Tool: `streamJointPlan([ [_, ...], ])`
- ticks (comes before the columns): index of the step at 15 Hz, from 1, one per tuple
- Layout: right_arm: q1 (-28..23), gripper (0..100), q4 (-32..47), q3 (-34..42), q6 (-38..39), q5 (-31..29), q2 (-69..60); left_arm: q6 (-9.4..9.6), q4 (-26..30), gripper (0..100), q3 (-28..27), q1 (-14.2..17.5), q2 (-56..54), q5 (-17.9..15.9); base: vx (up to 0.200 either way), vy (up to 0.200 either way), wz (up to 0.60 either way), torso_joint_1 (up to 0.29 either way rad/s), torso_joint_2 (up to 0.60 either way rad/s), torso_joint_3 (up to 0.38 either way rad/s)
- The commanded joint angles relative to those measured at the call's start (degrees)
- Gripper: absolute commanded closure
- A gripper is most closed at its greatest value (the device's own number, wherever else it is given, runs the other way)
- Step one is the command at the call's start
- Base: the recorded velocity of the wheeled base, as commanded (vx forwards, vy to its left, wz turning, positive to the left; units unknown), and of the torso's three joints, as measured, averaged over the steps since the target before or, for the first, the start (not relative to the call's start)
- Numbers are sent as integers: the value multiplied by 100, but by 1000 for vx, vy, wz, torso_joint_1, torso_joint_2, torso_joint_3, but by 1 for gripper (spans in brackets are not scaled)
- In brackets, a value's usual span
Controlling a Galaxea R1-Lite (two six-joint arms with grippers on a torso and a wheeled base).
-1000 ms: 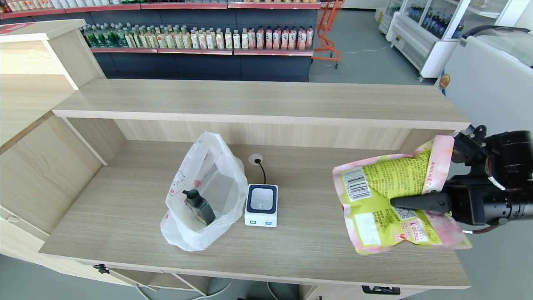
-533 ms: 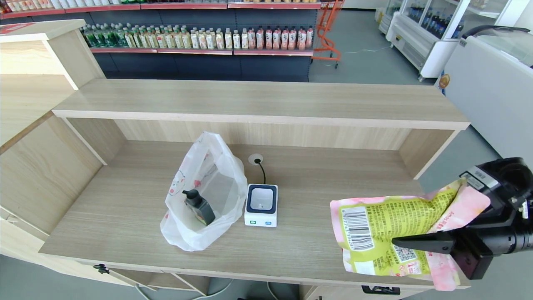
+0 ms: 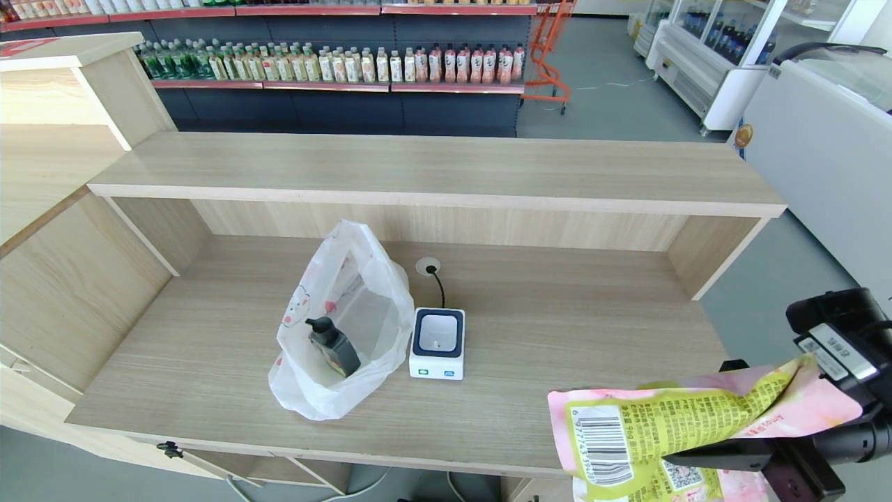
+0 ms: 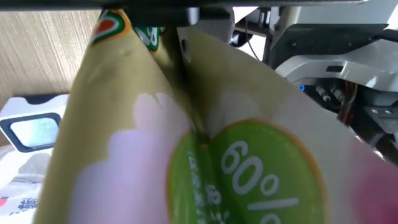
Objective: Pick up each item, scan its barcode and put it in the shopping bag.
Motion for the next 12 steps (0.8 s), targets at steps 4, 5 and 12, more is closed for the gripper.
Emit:
streamJointPlan([
  [4, 616, 100, -39, 245, -237, -322, -16, -2, -1, 0, 1, 0, -2, -2, 0, 0, 0, 0, 0, 0],
  [5, 616, 100, -31, 254, -290, -331, 2, -2, -1, 0, 1, 0, -2, -2, 0, 0, 0, 0, 0, 0],
  [12, 598, 100, -31, 236, -290, -533, 37, -2, -1, 0, 1, 0, -2, -2, 0, 0, 0, 0, 0, 0],
])
